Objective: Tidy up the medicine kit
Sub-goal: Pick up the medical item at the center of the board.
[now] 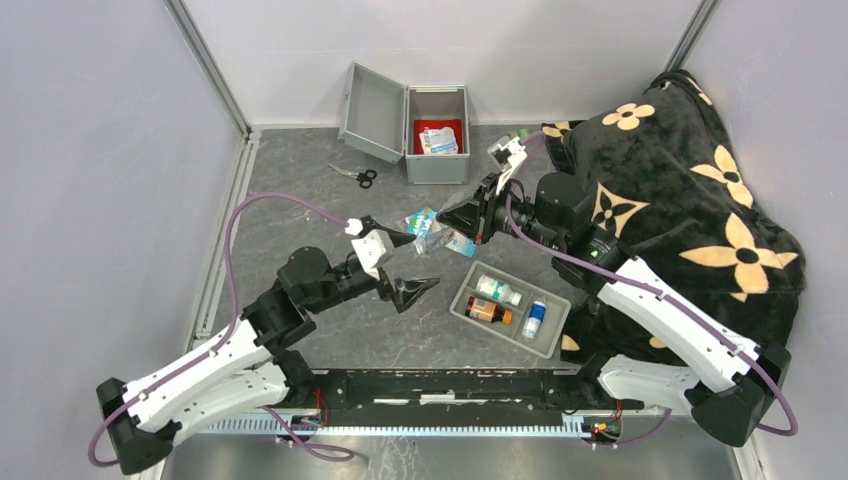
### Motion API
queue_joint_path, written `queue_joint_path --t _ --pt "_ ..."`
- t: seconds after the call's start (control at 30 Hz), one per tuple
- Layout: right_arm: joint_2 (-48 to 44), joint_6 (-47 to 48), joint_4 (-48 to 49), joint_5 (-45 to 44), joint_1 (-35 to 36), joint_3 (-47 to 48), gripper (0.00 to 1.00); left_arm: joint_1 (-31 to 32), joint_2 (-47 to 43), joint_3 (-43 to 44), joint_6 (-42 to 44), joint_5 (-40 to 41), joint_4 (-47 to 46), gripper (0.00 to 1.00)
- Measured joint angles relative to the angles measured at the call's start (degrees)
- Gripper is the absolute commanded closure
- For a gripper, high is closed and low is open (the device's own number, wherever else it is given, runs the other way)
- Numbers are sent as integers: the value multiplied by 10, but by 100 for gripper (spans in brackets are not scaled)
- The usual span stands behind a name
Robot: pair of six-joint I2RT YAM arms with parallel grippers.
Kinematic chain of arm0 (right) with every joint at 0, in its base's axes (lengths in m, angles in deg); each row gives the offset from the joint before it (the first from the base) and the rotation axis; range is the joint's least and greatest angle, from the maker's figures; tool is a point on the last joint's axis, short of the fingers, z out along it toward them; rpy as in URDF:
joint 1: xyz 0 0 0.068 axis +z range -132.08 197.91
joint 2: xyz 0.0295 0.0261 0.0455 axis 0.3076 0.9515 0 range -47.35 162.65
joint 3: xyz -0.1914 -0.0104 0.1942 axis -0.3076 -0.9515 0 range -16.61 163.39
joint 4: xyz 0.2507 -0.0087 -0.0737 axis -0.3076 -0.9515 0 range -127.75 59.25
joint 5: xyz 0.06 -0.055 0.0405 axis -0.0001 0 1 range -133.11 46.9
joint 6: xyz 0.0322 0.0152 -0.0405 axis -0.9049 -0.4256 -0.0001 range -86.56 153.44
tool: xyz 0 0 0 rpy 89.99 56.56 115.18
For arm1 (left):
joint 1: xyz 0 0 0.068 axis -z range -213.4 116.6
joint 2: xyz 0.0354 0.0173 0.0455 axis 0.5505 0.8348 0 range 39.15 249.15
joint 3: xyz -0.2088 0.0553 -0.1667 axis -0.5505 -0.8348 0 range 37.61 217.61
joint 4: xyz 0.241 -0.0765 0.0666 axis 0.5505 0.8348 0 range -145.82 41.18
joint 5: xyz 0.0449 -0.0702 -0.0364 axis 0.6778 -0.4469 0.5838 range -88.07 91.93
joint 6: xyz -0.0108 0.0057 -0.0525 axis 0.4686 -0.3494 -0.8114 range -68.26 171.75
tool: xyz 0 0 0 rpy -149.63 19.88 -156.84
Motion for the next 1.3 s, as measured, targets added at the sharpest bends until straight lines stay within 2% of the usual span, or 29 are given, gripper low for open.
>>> queue_joint_path --t 0.13,0.2,0.37,0.4,0.47,0.6,0.67,0.73,0.8,0.87,0.93,1.0,1.03,1.07,1.13,1.3 --pt "0 -72 56 -10 2 -3 100 70 24 0 1 110 -29 0" --pt "0 -98 79 -8 4 -7 100 96 45 0 4 161 -41 4" --pt "-7 -121 91 -7 7 -7 100 122 106 7 10 281 -48 30" --pt "-11 -122 91 -7 7 -8 100 123 114 10 10 305 -46 32" --pt "-20 -122 90 -8 7 -10 100 123 123 19 10 339 -45 32" --pt "-34 -117 83 -9 7 -11 100 123 123 37 10 374 -49 18" --pt "-38 -114 81 -10 7 -14 100 123 118 39 9 380 -56 18" --pt "-40 -112 78 -10 7 -17 100 123 111 39 9 379 -57 28" --pt "-40 -109 74 -10 7 -21 100 123 104 39 9 377 -61 42" --pt "-40 -106 69 -10 7 -24 100 123 102 39 5 372 -64 66" --pt "-40 -103 64 -12 7 -25 100 123 103 42 2 362 -65 81" --pt "-41 -98 59 -16 7 -25 93 123 108 47 0 351 -65 94" --pt "-42 -95 56 -20 7 -25 86 123 111 50 0 348 -64 97" --pt "-45 -92 52 -26 7 -26 74 123 115 54 -1 346 -64 98" --pt "-54 -82 43 -47 7 -29 60 123 126 62 -1 344 -63 98" --pt "-118 -48 9 -143 8 -62 43 108 165 100 -17 361 -34 98"
